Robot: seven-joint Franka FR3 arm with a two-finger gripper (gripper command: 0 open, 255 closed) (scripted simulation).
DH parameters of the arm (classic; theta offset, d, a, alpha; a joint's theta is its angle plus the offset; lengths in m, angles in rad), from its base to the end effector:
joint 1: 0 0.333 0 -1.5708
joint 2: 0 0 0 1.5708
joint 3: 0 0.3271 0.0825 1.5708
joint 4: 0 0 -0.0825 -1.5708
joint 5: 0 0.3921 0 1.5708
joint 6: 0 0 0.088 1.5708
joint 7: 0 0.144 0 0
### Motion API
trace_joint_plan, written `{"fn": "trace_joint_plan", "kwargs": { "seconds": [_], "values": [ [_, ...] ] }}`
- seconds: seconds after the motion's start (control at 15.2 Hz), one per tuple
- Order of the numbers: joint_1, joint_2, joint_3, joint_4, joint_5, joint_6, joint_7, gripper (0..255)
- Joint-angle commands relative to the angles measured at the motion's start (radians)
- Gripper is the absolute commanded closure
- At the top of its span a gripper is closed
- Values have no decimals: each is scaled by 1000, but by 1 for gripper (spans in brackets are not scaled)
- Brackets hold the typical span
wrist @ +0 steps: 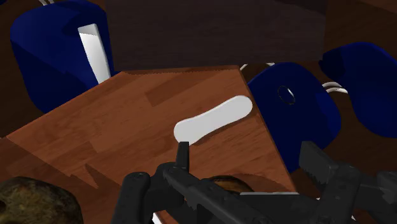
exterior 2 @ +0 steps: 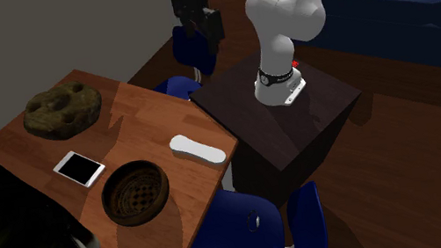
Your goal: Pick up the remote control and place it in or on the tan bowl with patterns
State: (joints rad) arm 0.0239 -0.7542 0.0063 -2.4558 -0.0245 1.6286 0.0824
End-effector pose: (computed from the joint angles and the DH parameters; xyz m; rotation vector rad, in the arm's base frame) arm 0.3129 0.0063 0.5086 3.1059 -0.0804 -0.1108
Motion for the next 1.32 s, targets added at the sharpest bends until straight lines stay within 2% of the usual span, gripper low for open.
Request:
{"fn": "trace_joint_plan", "kwargs": {
  "seconds": [0.0,0.33,0.66,1.25],
  "values": [
    [0,0,0,0,0,0,0,0],
    [-42,41,41,-140,33,191,168,0],
    [-83,134,85,-246,64,402,333,0],
    [-167,445,165,-335,86,825,640,0]
  ]
}}
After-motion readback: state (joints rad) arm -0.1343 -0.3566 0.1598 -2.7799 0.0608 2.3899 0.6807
